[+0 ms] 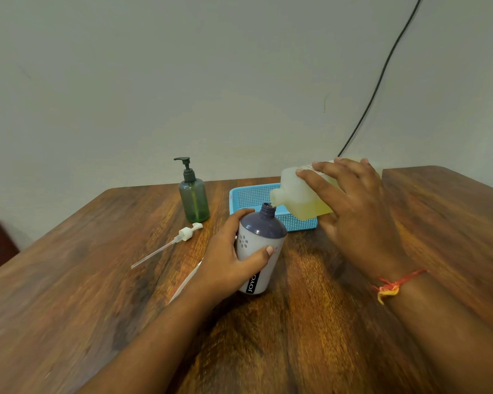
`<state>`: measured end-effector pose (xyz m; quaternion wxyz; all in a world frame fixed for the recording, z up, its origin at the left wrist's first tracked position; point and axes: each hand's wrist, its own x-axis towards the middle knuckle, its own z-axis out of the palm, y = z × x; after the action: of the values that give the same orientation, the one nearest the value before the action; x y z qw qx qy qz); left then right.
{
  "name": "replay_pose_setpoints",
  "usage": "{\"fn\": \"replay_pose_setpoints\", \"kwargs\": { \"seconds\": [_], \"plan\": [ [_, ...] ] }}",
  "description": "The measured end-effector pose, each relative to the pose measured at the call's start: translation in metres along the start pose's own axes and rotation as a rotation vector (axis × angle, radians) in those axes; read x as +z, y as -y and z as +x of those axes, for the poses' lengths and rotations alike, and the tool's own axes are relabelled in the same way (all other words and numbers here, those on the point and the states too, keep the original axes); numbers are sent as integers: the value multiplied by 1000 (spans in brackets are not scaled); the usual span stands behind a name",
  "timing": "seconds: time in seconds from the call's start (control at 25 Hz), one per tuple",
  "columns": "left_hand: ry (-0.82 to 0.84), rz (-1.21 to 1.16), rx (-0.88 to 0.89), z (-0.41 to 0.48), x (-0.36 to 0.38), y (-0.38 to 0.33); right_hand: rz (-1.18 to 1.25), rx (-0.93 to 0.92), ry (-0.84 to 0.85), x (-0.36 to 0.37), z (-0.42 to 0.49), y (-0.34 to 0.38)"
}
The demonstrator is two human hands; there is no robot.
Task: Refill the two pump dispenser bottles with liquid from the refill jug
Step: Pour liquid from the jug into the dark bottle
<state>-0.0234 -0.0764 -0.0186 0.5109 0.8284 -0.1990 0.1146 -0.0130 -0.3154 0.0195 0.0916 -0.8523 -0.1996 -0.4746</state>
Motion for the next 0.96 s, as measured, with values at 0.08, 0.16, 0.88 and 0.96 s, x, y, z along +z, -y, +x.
{"fn": "replay_pose_setpoints", "kwargs": {
  "seconds": [0.08,0.16,0.88,0.96],
  "plan": [
    [-5,4,1,0,0,-1,4,1,-5,0,0,0],
    [-8,6,1,-1,0,-1,5,0,-6,0,0,1],
    [-3,4,4,-1,1,-2,-2,-17,-16,0,0,0],
    [-2,7,1,-1,1,-2,-7,-19,-11,-1,0,0]
  ]
}}
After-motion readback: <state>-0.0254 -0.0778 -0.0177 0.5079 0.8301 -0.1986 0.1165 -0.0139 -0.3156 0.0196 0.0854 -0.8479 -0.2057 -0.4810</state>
